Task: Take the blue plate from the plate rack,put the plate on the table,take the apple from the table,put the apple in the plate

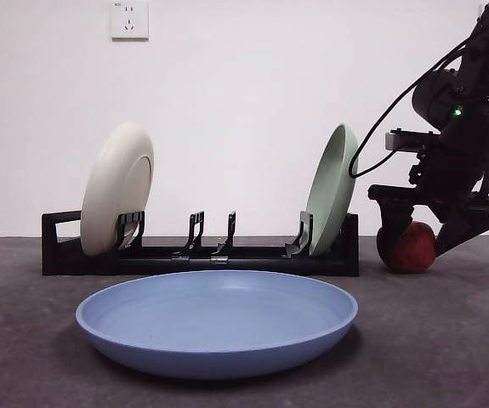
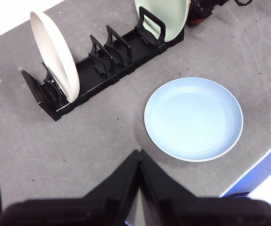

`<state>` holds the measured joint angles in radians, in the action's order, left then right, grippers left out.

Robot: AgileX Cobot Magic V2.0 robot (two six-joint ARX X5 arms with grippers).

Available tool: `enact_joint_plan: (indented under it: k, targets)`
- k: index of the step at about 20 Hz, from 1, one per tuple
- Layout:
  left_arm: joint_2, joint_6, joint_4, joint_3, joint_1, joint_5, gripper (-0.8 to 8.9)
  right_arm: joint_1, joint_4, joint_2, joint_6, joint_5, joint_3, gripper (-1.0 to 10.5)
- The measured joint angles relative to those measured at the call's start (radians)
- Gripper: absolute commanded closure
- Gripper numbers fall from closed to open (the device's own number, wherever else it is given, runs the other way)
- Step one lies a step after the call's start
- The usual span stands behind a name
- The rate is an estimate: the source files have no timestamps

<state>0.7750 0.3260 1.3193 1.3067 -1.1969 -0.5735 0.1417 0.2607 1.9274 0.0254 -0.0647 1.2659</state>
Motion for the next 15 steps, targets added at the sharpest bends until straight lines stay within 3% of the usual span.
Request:
enact_joint_plan:
  k: [3,9,12,15]
  targets:
    - [0.0,0.0,0.0,0.0,0.0,0.001,8.22,0.001,0.046,-0.019,-0.01,0.026,0.0,9.5]
    - [0.0,-0.011,0.0,0.0,0.0,0.007,8.22,0.011,0.449,-0.335,-0.043,0.039,0.0,9.5]
    - [0.0,-0.02,0.0,0.0,0.0,0.007,8.22,0.072,0.64,-0.498,-0.069,0.037,0.0,9.5]
    - [0.0,-0.03,0.0,0.0,0.0,0.007,8.22,0.189,0.684,-0.621,-0.111,0.034,0.0,9.5]
